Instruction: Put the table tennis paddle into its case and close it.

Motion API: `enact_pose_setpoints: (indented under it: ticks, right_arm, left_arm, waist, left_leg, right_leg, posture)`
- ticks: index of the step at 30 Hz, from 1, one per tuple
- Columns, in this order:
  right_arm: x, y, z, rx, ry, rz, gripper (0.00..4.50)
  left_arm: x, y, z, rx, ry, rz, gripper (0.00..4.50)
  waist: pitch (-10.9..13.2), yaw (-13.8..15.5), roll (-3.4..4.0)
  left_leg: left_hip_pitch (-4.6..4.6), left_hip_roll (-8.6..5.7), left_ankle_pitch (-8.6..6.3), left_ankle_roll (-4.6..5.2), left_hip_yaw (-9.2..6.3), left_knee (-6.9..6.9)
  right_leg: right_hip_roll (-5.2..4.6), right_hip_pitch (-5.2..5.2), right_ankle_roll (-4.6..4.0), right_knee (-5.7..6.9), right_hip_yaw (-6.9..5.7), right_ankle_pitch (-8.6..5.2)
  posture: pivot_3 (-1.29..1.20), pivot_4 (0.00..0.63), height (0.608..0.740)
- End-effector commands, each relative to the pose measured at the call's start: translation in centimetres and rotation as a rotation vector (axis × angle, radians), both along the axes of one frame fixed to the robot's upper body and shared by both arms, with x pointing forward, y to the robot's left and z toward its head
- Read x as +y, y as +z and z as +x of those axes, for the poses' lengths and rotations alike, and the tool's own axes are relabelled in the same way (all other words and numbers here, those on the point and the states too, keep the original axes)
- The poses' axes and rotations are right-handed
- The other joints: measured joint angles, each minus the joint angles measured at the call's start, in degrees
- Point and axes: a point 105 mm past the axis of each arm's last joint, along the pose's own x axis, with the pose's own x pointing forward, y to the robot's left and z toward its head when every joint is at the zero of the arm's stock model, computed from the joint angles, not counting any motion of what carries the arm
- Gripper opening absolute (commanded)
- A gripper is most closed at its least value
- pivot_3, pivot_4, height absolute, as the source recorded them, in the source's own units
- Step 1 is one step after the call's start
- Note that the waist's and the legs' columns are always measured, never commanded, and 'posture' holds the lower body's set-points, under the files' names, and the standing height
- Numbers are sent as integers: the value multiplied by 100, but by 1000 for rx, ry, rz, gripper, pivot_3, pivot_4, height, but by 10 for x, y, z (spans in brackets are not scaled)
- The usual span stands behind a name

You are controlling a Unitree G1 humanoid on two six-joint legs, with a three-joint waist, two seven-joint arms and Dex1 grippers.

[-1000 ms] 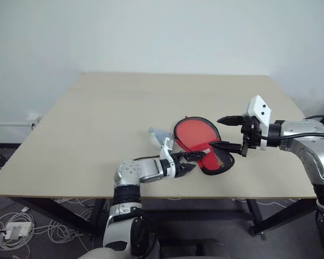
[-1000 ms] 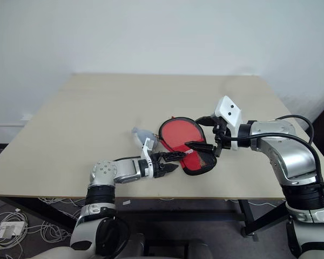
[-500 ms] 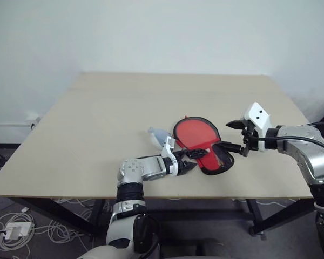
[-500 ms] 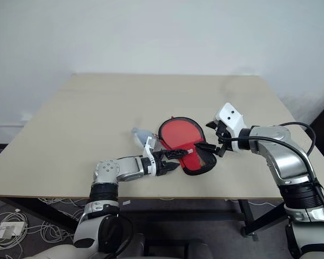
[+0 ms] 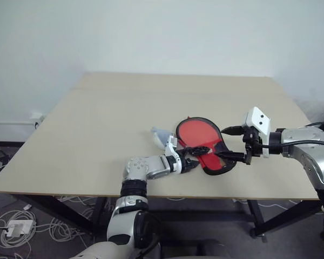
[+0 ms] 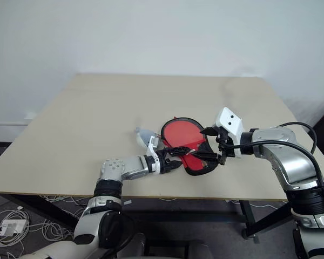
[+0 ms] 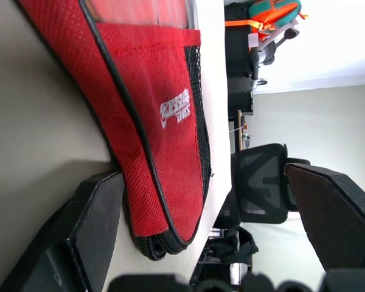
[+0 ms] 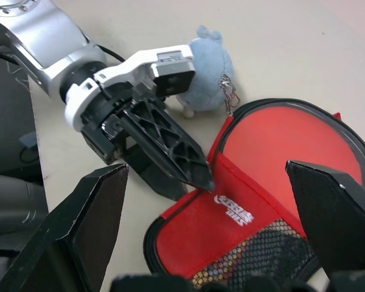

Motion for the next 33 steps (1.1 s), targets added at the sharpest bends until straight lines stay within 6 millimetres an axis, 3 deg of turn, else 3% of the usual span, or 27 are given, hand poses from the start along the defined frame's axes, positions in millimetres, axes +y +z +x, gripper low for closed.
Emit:
enact_pose_setpoints:
  ticks: [1,12,24,28,33]
  right_arm:
    - [2,17,2,-64,14,15,4500]
    - [5,18,1,-68,16,24,4500]
    - [5,21,1,-79,10,25,4500]
    - [7,22,0,-81,13,31,4500]
    - [10,23,-1,-82,17,38,4500]
  left_arm:
    - [-37,17,2,-31,-49,15,4474]
    - [-43,18,3,-26,-60,38,4474]
    - [-37,-15,-13,16,-139,224,4474]
    - [-32,-22,-16,43,-147,250,3613]
    - [-29,-27,-19,71,-156,262,1750]
  waist:
    - [0,2,0]
    - [1,-3,-2]
    - [0,0,-2]
    - [0,-2,-2]
    - [0,1,-2]
  left_leg:
    - [0,-2,0,1,0,0]
    - [-3,-2,1,1,-1,-3]
    - [0,-2,1,0,-1,-3]
    - [0,-2,0,0,-1,-6]
    - [-3,-2,1,0,-1,-22]
  right_leg:
    - [-1,1,0,0,0,0]
    - [-2,1,5,0,1,3]
    - [-2,2,5,-3,0,2]
    - [-2,1,5,-5,0,2]
    - [-2,2,6,-19,0,2]
  posture:
    - [0,0,684]
    - [0,0,684]
    - [0,0,684]
    - [0,0,684]
    - [0,0,684]
